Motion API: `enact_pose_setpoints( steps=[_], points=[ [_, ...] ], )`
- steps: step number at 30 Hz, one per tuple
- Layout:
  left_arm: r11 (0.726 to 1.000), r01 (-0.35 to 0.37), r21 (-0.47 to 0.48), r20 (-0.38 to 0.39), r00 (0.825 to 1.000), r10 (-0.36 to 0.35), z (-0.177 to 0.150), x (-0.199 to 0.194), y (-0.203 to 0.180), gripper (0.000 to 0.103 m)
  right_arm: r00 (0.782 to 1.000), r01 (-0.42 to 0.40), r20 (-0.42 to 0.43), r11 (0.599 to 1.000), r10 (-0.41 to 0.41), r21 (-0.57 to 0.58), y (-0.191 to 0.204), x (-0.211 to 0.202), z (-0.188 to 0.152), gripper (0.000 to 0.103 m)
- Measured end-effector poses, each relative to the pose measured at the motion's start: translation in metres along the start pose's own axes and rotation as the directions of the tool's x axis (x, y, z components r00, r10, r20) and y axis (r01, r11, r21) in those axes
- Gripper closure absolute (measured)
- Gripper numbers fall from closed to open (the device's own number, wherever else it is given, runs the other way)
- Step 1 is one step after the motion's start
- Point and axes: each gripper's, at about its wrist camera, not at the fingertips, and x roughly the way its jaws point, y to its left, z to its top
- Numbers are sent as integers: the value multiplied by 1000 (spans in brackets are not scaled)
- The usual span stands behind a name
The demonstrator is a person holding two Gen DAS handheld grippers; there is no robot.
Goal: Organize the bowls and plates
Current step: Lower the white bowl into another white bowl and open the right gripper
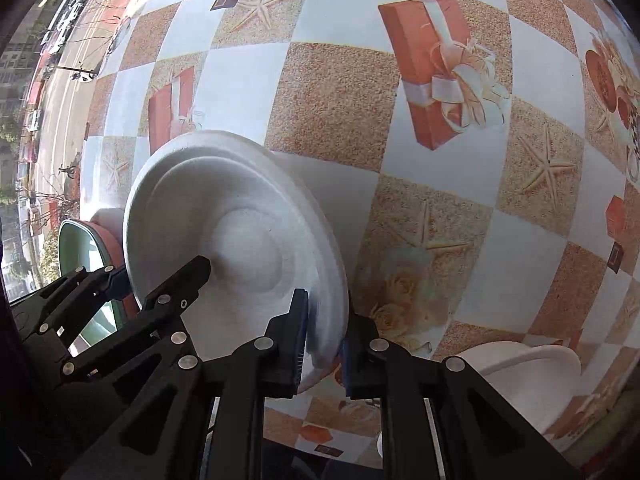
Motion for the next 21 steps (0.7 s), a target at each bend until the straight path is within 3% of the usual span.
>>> enact_pose_setpoints(
  steps=[6,12,16,21],
  points=[
    [996,8,84,44,999,-12,-9,-28,-17,69,1000,3,22,1000,-3,15,23,-11,-21,87],
    [981,8,196,94,995,-27,-8,-56,-46,69,995,-4,103,997,-4,80,-1,-49,-45,87],
    [951,5,309,108,993,-41,-6,-71,-84,69,989,-10,146,991,-11,137,-15,-61,-57,87],
    [894,-20,448,101,994,-29,7,-77,-130,69,985,-47,171,959,-2,278,-56,-76,-83,87]
  ],
)
